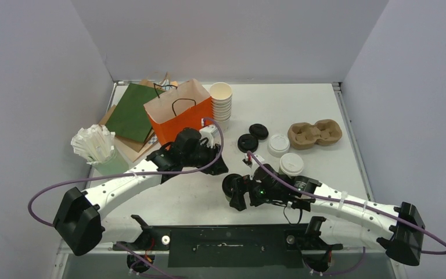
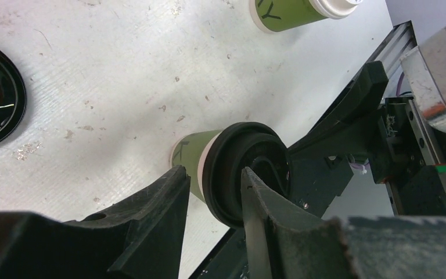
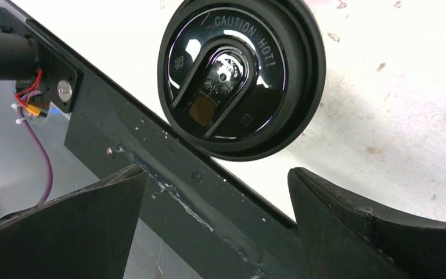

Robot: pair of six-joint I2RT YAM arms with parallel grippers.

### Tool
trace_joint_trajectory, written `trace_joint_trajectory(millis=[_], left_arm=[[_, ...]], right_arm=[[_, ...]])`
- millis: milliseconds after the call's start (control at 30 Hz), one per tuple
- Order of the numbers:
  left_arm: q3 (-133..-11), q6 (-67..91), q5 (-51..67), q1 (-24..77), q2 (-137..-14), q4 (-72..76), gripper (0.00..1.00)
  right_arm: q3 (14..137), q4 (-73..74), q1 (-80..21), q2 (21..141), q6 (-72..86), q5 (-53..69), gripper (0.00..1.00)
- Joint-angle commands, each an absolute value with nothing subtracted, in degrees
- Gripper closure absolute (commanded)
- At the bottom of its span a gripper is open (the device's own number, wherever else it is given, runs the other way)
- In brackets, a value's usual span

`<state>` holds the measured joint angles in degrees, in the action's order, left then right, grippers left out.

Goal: Pack the takeout coffee
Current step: Close the cup lid on the coffee cup.

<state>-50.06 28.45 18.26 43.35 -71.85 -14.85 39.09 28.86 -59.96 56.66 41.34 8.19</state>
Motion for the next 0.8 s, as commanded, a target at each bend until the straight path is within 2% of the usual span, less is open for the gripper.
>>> trace_joint_trajectory(millis=[0,100,200,767], left_arm=[[-50.1,29.0,19.9,42.6,-73.4,-11.0,0.65],[-49.4,29.2,20.0,42.0,-73.6,-10.3,0.66],[-48.8,29.3,20.0,41.8,-73.7,-9.9,0.66],[-47.1,29.5,20.0,41.7,-74.4,-9.2,0.68]], right_arm=[[39.3,25.2,-60.4,58.0,42.6,3.4,0.1],[39.8,25.7,-60.3,59.2,42.3,2.2,0.18],[40.4,27.1,-59.9,59.4,41.7,0.7,0.22],[42.5,35.7,-50.4,57.4,36.5,-2.9,0.24]])
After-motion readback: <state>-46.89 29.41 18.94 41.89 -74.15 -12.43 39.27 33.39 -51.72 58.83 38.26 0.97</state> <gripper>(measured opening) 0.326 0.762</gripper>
